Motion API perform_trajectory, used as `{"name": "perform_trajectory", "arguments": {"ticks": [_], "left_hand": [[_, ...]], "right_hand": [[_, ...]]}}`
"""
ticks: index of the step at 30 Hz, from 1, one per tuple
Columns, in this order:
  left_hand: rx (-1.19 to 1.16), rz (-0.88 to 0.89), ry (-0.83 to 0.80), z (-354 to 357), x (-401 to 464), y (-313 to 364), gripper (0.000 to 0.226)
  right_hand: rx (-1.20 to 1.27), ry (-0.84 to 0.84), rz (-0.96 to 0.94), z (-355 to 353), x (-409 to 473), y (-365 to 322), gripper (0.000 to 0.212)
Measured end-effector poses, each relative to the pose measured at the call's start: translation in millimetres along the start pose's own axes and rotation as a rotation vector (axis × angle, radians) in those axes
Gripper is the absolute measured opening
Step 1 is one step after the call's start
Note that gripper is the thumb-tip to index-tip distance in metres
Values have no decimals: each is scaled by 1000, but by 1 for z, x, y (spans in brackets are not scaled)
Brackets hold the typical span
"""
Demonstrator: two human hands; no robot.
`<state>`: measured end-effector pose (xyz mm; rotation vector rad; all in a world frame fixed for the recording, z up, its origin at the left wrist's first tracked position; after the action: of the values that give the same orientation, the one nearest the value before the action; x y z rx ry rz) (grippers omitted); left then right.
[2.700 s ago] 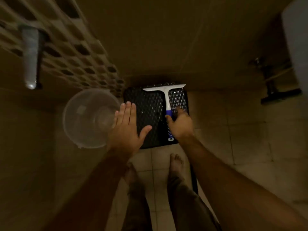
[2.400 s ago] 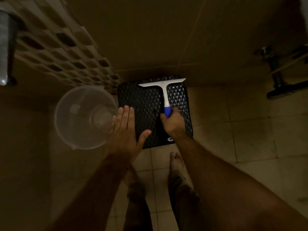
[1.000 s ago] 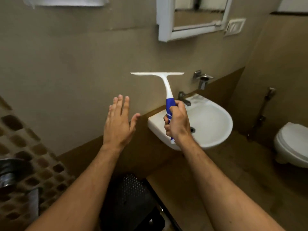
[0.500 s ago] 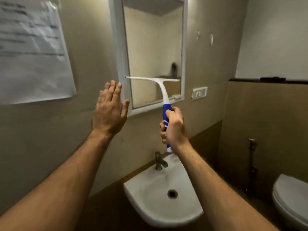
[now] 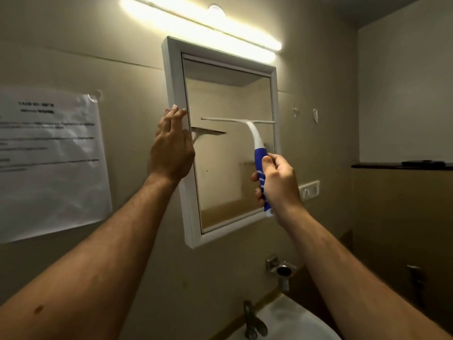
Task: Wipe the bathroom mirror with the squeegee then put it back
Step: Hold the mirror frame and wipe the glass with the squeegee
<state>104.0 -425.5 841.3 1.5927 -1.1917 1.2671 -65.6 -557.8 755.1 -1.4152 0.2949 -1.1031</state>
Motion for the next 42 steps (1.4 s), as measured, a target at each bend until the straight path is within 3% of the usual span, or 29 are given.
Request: {"name": "perform_trajectory", "arguments": {"ticks": [8, 16, 22, 25, 35, 39, 42], "left_hand": [[0, 105, 122, 23, 70, -28, 56], [-256, 24, 204, 57, 75, -53, 62], [-315, 7, 238, 60, 71, -57, 55], [-362, -18, 247, 64, 63, -59, 53], [-284, -23, 275, 65, 59, -59, 52], [-263, -38, 293, 66, 58, -59, 52], [-245, -40, 311, 65, 56, -58, 52]], "right_hand": [[127, 6, -92, 42, 70, -28, 20], [187, 58, -179, 60, 118, -50, 34], [220, -16, -137, 69, 124, -23, 25], [205, 0, -114, 63, 122, -1, 33], [149, -35, -171, 61, 147, -46, 37], [131, -85, -139, 46, 134, -16, 29], [99, -81, -91, 36, 121, 13, 35]]}}
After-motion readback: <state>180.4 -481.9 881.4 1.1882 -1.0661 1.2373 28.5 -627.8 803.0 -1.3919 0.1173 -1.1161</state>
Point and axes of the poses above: each hand's wrist, its own x-axis towards the middle knuckle, its own z-axis out of the palm, y = z × x, the point moved 4 cm from there along x, towards the middle knuckle, and after that the axes turned 7 degrees about z, right-handed, at the moved point
